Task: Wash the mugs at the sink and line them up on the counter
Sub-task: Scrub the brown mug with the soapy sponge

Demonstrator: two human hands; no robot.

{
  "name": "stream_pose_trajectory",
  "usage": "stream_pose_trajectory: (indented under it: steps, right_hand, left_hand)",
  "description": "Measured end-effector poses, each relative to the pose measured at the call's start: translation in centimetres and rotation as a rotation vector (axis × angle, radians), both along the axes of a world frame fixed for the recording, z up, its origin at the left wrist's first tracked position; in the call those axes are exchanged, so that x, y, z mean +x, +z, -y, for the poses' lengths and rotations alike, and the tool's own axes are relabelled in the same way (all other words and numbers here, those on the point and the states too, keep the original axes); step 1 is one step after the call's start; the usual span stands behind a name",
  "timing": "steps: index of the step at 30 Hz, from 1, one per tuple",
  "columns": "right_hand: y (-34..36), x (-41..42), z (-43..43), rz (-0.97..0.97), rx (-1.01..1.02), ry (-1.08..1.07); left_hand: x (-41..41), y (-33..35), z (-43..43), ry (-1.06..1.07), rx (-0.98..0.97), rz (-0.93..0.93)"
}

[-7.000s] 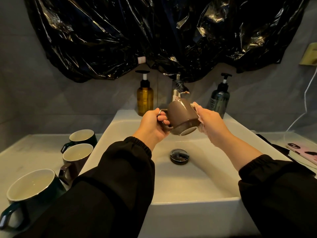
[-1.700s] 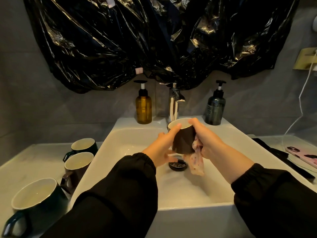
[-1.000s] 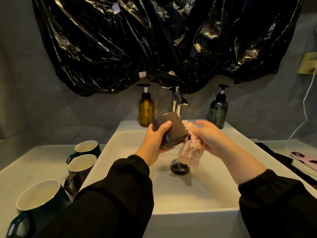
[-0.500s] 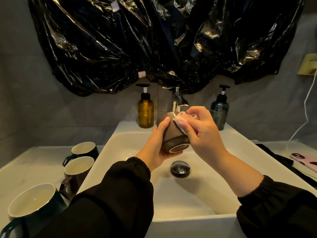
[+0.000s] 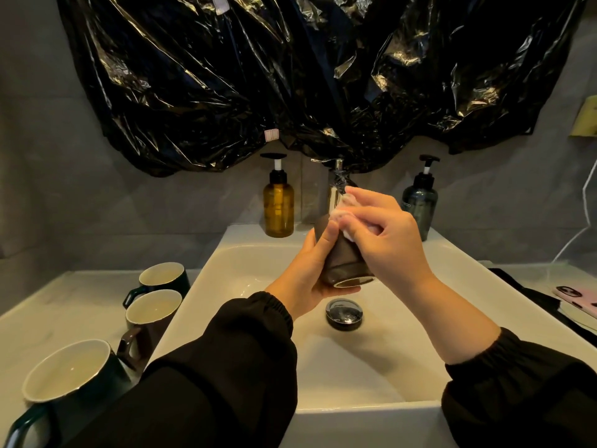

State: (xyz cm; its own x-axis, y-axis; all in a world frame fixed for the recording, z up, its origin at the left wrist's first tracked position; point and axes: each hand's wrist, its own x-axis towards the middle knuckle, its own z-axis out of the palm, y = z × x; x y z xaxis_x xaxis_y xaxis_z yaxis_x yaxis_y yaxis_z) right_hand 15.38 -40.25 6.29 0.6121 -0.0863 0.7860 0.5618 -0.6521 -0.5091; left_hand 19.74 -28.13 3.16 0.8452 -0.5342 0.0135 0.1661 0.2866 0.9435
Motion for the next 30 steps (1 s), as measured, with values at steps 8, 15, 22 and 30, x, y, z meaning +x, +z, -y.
stream_pose_trajectory:
  steps: [8,15,22,30]
  right_hand:
    - [-0.3,-0.6,0.0,-0.114,-0.129,0.192]
    - [-0.1,0.1,0.7,-0.220,0.175,0.102]
    - [-0.1,-0.3,-0.7,-0.177,-0.068,0.149]
    - [0.4,0.5,0.2,-0.433,0.390,0.260]
  left_hand:
    - [0.0,0.6,-0.5,0.086,-0.107,-0.142]
    - [-0.4,1.1,-0.8,0.091,-0.139,-0.222]
    - [-0.5,1.3,-0.8,0.080,-0.042,-0.046]
    - [-0.8,1.8,-0.6,0.117,-0.034,-0.001]
